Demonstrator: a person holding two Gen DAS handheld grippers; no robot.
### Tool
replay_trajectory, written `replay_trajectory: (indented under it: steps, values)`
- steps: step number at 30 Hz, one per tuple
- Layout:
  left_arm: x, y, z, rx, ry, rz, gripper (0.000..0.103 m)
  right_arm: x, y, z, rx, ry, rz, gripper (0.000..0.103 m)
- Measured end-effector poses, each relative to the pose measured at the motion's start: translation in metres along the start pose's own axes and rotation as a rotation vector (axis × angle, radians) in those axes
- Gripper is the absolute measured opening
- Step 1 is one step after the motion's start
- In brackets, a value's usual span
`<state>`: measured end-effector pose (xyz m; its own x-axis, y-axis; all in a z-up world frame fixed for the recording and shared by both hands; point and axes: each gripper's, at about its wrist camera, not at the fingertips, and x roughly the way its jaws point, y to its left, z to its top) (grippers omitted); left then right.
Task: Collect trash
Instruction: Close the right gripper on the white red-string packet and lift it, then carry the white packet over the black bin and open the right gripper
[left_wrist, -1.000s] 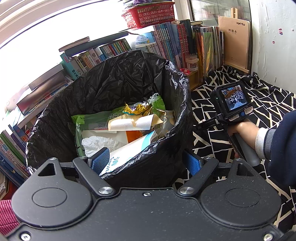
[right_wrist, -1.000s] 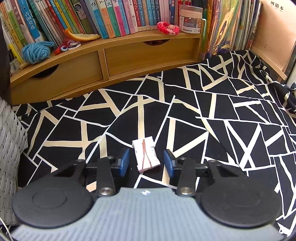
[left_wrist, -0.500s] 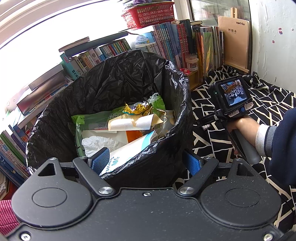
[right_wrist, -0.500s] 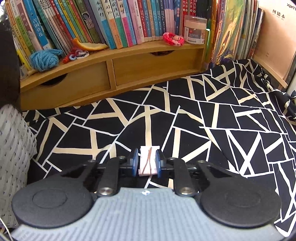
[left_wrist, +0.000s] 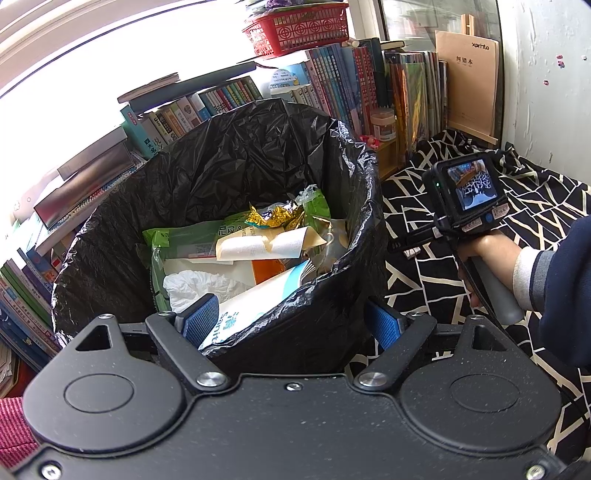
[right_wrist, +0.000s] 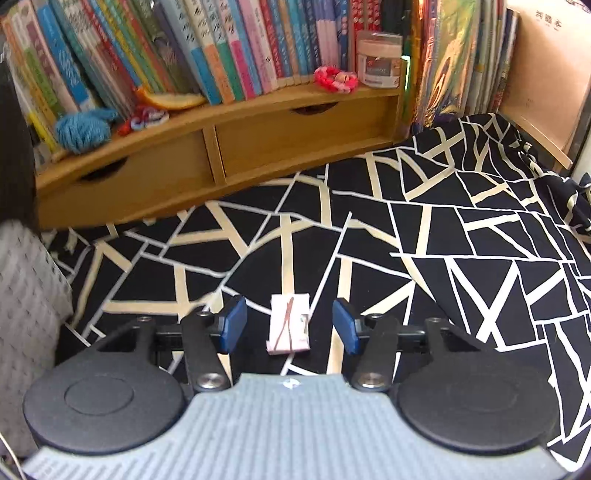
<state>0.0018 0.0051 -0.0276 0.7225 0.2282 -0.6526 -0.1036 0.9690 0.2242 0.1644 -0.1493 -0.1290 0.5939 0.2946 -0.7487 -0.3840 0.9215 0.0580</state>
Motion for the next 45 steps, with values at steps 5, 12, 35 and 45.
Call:
replay_trajectory:
  steps: [5,12,35,45]
  values:
    - [0.0,0.0,0.0,0.0,-0.001,0.0,0.084,0.006,0.003,-0.005,-0.029,0.004,-0.023,0.067]
    - [0.0,0.0,0.001,0.003,-0.001,0.002,0.084,0.008,0.007,-0.009,-0.043,0.023,-0.027,0.03]
    - [0.001,0.001,0.002,-0.004,0.0,-0.002,0.084,-0.143,0.011,0.081,0.068,-0.338,0.192,0.03]
    - [0.001,0.001,0.002,-0.003,0.0,-0.002,0.084,-0.204,0.06,0.087,-0.041,-0.401,0.424,0.031]
